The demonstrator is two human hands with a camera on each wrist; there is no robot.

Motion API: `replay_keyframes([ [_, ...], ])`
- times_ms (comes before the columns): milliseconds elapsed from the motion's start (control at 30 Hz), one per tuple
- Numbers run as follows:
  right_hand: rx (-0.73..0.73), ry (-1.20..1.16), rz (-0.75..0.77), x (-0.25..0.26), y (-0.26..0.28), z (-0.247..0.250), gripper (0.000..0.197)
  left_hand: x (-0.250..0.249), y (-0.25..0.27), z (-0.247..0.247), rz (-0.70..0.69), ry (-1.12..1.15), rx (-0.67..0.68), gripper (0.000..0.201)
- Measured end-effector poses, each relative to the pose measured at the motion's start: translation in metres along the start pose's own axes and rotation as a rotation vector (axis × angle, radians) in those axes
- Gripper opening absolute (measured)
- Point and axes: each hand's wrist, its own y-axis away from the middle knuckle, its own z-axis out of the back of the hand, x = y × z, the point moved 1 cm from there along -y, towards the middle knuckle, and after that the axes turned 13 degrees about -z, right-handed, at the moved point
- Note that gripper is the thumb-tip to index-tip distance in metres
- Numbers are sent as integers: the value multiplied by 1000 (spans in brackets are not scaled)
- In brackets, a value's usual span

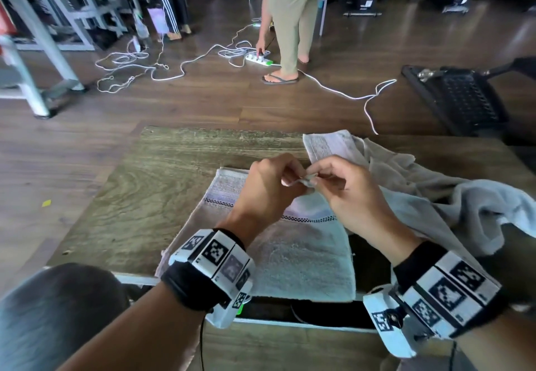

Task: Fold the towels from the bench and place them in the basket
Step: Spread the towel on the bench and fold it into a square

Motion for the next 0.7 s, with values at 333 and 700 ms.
replay_keyframes([
  [333, -159, -33, -100, -4, -3, 17, 16, -17, 6, 15, -11, 70, 142, 6],
  [700, -99, -61, -73, 1, 11, 13, 14, -17, 6, 11, 32, 78, -27, 8],
])
